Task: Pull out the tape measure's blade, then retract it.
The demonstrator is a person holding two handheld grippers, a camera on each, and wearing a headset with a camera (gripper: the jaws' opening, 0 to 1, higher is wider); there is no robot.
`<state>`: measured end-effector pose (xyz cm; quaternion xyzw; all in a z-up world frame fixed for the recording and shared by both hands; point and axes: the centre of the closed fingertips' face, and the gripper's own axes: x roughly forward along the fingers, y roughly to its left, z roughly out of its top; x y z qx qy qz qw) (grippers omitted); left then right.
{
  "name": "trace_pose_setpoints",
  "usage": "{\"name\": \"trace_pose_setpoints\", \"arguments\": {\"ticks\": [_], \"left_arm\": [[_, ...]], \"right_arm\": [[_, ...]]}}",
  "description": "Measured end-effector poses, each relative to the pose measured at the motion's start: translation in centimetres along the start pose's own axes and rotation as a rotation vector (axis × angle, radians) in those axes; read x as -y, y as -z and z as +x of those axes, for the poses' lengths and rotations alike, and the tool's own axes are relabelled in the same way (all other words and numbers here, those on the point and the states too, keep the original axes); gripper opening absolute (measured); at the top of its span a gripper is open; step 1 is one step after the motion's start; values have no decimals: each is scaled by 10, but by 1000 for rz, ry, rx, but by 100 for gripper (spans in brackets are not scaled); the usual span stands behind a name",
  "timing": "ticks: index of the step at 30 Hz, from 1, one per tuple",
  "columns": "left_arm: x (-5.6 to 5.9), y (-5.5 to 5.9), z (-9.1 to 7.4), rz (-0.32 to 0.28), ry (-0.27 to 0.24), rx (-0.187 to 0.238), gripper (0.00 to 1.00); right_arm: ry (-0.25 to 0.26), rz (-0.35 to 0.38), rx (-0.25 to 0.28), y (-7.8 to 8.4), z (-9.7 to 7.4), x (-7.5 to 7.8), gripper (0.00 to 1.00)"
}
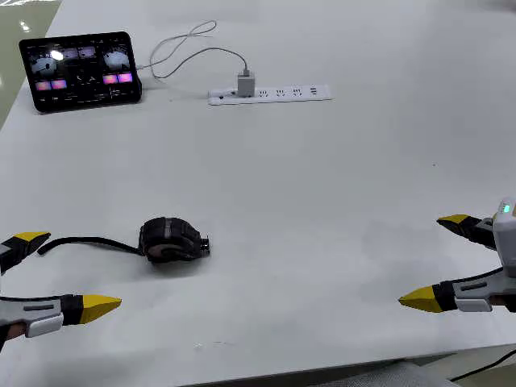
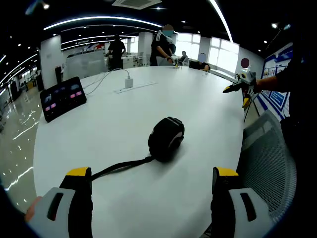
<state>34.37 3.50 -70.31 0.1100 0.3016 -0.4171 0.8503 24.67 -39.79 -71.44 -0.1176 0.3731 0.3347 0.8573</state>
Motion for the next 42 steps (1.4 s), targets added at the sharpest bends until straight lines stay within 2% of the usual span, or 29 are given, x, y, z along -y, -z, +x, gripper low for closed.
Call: {"name": "trace_pose_setpoints", "arguments": {"ticks": [17, 21, 23, 25, 28, 35, 39, 42], "left_arm": [[-6, -2, 2, 16, -2, 1, 99], [-7, -2, 5, 17, 3, -5, 99], [-7, -3, 7, 18, 11, -6, 99], [-6, -3, 9, 31, 21, -8, 99], [-6, -1, 13, 67, 35, -46, 99], [-5, -12, 20, 101, 53, -45, 99], [-1, -21, 25, 140, 78, -43, 99], [0, -25, 31, 184, 91, -59, 99]], "right_arm": [[-3, -8, -2, -1, 2, -2, 99], [-4, -14, 9, -6, 3, -1, 99], [-4, -37, 36, -11, 4, -1, 99], [-8, -35, 36, -13, 5, -1, 99], [18, -75, 28, -16, 6, 3, 99], [17, -79, 35, -26, 7, 3, 99], [10, -81, 51, -35, 10, 2, 99], [0, -97, 60, -42, 13, -1, 99]]}}
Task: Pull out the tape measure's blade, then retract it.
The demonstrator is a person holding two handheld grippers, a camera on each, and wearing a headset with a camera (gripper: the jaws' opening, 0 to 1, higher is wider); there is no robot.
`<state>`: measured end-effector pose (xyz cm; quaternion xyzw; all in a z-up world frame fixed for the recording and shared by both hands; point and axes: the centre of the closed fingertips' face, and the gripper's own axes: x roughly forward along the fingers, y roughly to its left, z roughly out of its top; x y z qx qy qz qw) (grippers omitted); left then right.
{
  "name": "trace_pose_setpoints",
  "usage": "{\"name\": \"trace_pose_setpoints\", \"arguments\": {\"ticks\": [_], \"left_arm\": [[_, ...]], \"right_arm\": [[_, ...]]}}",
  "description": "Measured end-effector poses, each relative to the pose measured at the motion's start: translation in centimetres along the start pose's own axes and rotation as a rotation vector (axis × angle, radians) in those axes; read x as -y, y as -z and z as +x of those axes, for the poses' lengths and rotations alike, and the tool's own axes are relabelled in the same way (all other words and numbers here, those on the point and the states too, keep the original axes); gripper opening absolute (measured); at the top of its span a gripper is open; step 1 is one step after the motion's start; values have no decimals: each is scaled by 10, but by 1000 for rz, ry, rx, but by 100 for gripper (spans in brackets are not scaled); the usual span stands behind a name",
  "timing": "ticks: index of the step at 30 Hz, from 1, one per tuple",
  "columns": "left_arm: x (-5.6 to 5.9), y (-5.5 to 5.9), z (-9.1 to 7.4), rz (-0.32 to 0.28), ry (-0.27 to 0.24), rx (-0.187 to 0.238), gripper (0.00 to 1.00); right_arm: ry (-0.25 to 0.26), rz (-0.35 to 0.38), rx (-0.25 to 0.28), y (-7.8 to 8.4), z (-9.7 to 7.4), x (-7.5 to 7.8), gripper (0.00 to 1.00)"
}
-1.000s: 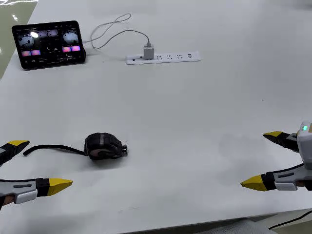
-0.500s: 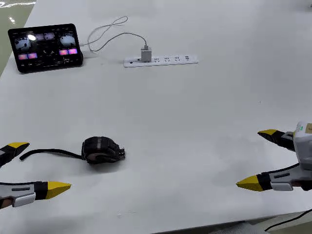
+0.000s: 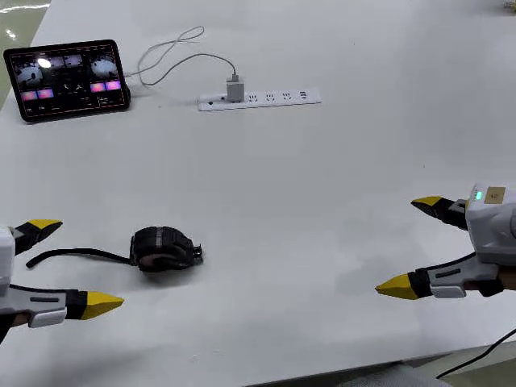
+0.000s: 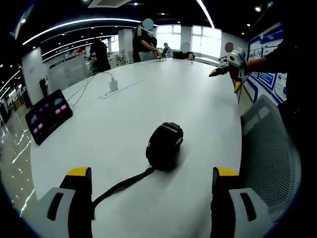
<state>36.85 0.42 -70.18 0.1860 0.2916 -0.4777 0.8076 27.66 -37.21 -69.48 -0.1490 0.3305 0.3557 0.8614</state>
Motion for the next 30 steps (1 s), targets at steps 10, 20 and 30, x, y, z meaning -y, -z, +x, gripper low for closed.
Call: {"name": "trace_pose_setpoints", "arguments": {"ticks": [10, 20, 30], "left_arm": [[1, -11, 17, 74, 57, -34, 98], [10, -9, 37, 160, 143, -111, 99], [15, -14, 58, 313, 208, -172, 91]], "right_arm": [[-35, -24, 12, -13, 13, -3, 99], [-85, -64, 13, -28, 34, -8, 99], [-137, -130, 22, -51, 61, -17, 99]]}}
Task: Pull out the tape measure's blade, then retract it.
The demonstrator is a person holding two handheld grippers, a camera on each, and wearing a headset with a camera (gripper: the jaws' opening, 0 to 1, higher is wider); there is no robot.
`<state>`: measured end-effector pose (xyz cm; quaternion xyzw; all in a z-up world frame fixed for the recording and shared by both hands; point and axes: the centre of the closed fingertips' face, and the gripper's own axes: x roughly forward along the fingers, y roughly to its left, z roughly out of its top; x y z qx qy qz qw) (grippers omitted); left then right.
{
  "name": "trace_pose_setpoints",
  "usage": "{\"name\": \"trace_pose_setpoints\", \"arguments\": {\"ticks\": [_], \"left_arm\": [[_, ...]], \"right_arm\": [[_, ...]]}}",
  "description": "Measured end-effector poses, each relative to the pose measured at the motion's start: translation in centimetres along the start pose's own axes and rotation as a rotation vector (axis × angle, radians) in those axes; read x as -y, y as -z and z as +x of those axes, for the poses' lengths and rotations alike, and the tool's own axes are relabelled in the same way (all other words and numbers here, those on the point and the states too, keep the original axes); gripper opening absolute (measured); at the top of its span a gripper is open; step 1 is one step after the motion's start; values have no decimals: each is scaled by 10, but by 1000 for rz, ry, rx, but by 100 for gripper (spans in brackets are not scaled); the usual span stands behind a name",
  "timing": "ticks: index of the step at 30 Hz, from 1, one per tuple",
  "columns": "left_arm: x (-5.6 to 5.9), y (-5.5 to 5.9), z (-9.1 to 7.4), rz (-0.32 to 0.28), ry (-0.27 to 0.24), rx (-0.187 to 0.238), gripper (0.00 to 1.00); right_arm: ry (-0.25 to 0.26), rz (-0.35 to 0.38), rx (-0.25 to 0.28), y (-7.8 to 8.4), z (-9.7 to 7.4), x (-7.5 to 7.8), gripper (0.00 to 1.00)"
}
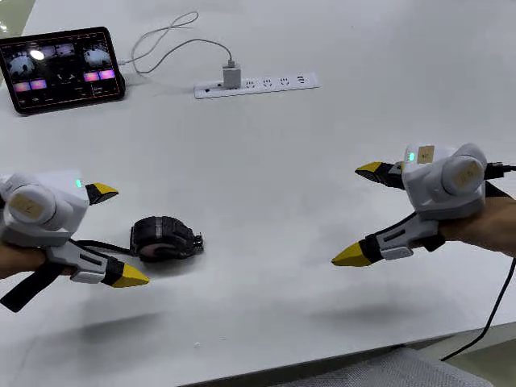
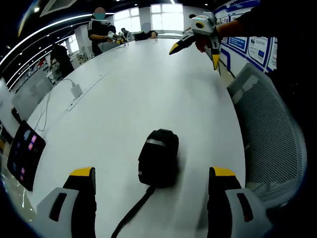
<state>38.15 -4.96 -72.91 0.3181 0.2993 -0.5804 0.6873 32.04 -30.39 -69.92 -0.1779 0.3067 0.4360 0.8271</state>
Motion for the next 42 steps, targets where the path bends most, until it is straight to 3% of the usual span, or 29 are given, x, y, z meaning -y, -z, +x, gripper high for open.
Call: {"name": "trace_pose_setpoints", "arguments": {"ticks": [10, 13, 16, 21, 24, 31, 35, 36, 42], "left_arm": [[3, -3, 16, 53, 53, -78, 79], [3, -2, 23, 81, 49, -91, 79], [8, 2, 32, 49, 85, -123, 81], [12, 2, 38, 67, 102, -138, 77], [11, 0, 39, 68, 98, -133, 68], [11, -1, 40, 63, 117, -142, 63], [14, -7, 40, 72, 132, -124, 40], [11, -7, 40, 81, 113, -127, 38], [12, -4, 44, 105, 122, -153, 35]], "right_arm": [[-67, -58, -11, -15, 31, -12, 99], [-103, -3, -2, -18, 42, -18, 99], [-122, -10, 2, -24, 53, -22, 99], [-134, -36, 13, -32, 66, -27, 99], [-139, -44, 14, -34, 73, -28, 99], [-172, -48, 5, -32, 98, -34, 94], [-193, -91, -19, -29, 109, -39, 91], [-205, -95, -18, -31, 111, -42, 89], [-227, -135, -24, -36, 122, -48, 82]]}}
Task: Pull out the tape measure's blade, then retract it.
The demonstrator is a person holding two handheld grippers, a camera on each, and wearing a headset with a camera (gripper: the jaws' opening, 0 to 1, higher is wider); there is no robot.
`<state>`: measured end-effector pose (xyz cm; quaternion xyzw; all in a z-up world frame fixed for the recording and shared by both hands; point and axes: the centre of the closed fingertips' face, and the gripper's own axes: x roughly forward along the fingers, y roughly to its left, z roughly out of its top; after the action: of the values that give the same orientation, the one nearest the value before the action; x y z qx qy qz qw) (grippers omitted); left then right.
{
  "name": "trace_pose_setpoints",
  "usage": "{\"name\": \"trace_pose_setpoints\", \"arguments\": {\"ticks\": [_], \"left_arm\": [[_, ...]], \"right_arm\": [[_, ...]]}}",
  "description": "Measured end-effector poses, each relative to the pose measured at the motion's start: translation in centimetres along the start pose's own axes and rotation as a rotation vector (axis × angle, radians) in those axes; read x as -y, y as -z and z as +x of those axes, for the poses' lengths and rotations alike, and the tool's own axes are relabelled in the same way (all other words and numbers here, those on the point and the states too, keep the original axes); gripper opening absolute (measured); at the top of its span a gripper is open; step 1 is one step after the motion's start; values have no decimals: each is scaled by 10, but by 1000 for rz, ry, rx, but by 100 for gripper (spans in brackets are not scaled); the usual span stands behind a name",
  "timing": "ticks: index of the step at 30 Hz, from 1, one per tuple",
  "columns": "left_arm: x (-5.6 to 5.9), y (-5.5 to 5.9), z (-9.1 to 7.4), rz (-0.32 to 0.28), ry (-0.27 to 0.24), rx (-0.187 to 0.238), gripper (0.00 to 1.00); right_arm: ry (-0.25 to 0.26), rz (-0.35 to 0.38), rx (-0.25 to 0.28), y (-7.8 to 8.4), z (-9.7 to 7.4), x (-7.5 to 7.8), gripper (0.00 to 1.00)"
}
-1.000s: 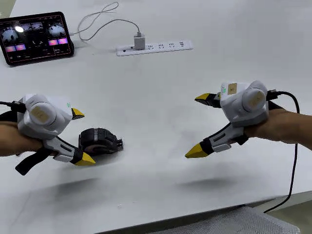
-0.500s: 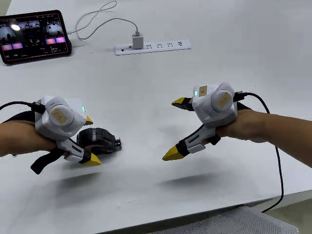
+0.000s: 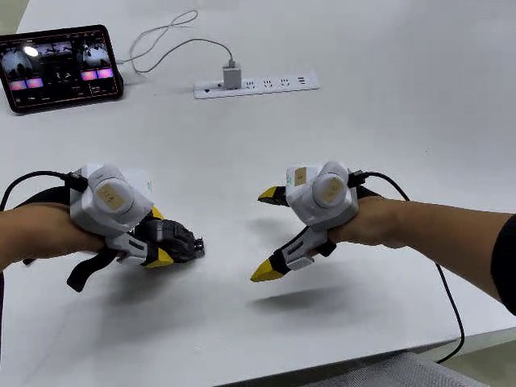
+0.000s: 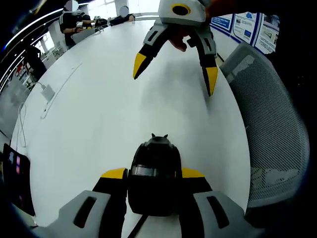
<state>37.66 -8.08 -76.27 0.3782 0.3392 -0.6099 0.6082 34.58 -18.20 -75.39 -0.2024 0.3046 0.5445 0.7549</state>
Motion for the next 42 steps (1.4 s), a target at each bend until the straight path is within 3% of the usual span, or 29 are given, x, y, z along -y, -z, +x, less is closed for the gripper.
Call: {"name": "trace_pose_setpoints", "arguments": {"ticks": [4, 7, 10, 18, 29, 35, 42], "left_arm": [[0, 4, 2, 63, 8, -31, 34], [-1, 4, 2, 50, 10, -45, 33], [0, 4, 1, 38, 7, -31, 33], [-1, 4, 1, 22, -13, -16, 33], [-1, 5, 2, 30, 8, -15, 33], [-1, 5, 3, 26, 9, -16, 33], [-1, 5, 3, 20, 7, -9, 33]], "right_arm": [[-4, -15, 5, -8, 7, 2, 78], [-14, -21, 1, -10, 15, 1, 73], [-56, -11, -6, -11, 26, -7, 64], [-79, -77, -30, -20, 47, -8, 51], [-115, -128, -47, -32, 63, -4, 35], [-120, -101, -41, -34, 69, -6, 26], [-109, -107, -68, -35, 77, -3, 16]]}}
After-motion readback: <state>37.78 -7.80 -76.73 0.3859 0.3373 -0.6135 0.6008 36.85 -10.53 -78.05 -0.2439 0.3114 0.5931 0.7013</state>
